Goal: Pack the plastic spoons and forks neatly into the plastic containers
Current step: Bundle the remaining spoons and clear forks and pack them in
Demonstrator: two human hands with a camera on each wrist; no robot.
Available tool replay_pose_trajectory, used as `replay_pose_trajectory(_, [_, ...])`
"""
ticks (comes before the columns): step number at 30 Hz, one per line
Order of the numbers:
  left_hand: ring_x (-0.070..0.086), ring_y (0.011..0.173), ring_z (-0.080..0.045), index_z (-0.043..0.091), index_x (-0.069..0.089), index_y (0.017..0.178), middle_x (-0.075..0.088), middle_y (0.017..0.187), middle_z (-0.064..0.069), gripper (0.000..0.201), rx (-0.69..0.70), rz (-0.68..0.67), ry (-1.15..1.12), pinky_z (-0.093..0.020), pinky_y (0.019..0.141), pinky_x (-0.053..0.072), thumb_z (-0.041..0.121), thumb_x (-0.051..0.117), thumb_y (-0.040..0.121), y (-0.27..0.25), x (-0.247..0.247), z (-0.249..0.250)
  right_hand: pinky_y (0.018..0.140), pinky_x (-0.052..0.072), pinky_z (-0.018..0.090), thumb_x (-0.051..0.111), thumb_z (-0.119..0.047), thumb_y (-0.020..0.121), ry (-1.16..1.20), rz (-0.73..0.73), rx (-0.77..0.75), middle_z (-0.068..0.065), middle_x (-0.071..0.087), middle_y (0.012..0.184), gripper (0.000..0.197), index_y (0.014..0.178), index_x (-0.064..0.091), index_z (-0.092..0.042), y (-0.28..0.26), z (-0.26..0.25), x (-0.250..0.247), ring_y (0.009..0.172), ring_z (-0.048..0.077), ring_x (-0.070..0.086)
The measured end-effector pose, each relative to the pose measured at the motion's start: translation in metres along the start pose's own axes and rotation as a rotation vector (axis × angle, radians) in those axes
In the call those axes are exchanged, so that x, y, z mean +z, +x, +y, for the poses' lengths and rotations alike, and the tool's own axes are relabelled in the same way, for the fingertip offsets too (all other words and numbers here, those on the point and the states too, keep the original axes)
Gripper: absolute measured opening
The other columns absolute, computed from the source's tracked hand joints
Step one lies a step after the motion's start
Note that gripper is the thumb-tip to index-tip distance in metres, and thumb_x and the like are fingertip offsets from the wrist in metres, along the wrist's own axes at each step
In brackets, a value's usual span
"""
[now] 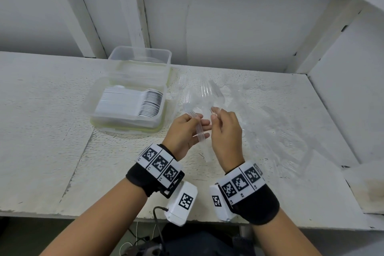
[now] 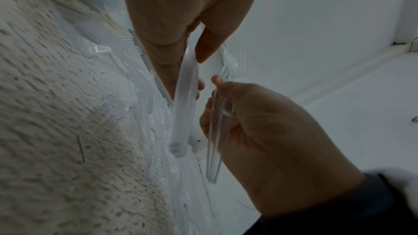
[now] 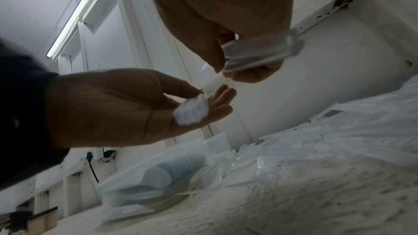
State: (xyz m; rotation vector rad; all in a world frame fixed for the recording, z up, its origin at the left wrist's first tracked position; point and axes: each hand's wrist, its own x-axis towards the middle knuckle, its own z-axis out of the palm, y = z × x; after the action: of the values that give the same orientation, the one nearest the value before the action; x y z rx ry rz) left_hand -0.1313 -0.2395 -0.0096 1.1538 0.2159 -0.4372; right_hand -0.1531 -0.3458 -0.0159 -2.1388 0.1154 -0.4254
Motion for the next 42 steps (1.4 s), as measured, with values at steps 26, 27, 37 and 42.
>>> replay_pose_trajectory(26, [0.066,0.088,-0.015,0.009,0.057,0.098,0.068,0.096,-0.006,0.007,-0.011,-0.023,0.019,-0.030,0.080,0.055,0.011,0.052,0.094,0.002,-0.009,0.005,0.077,0.037,0.026,0.025,-0.043,0.100,0.131,-0.217,0.238,-0.019,0.048,0.083,0.028,0.117,0.043,-0.030,0.018,-0.002,-0.024,0.078,0.004,0.050])
replay_pose_trajectory(27, [0.066,0.088,-0.015,0.009,0.058,0.098,0.068,0.097,-0.006,0.007,-0.012,-0.019,0.010,-0.029,0.078,0.055,0.011,0.053,0.093,0.003,-0.009,0.005,0.078,0.038,0.025,0.025,-0.038,0.101,0.171,-0.207,0.253,-0.020,0.047,0.086,0.026,0.117,0.045,-0.031,0.019,0.002,-0.022,0.081,0.005,0.050])
replay_pose_trajectory(37, [0.066,0.096,-0.016,0.009,0.061,0.099,0.068,0.100,-0.006,0.011,0.002,-0.069,0.038,-0.032,0.085,0.053,0.007,0.053,0.092,0.010,-0.004,0.011,0.078,0.045,0.015,0.059,-0.017,0.090,0.090,-0.030,0.126,-0.003,0.063,0.090,0.022,0.106,0.070,-0.026,0.020,0.006,-0.009,0.087,0.011,0.059])
replay_pose_trajectory(42, [0.065,0.103,-0.024,0.006,0.061,0.106,0.067,0.103,-0.013,0.015,0.027,-0.059,0.053,-0.035,0.091,0.052,0.007,0.053,0.093,0.015,-0.005,0.014,0.063,0.037,0.000,0.060,-0.020,0.090,-0.012,0.012,0.098,0.001,0.057,0.090,0.024,0.112,0.069,-0.024,0.024,0.001,0.004,0.079,0.007,0.053])
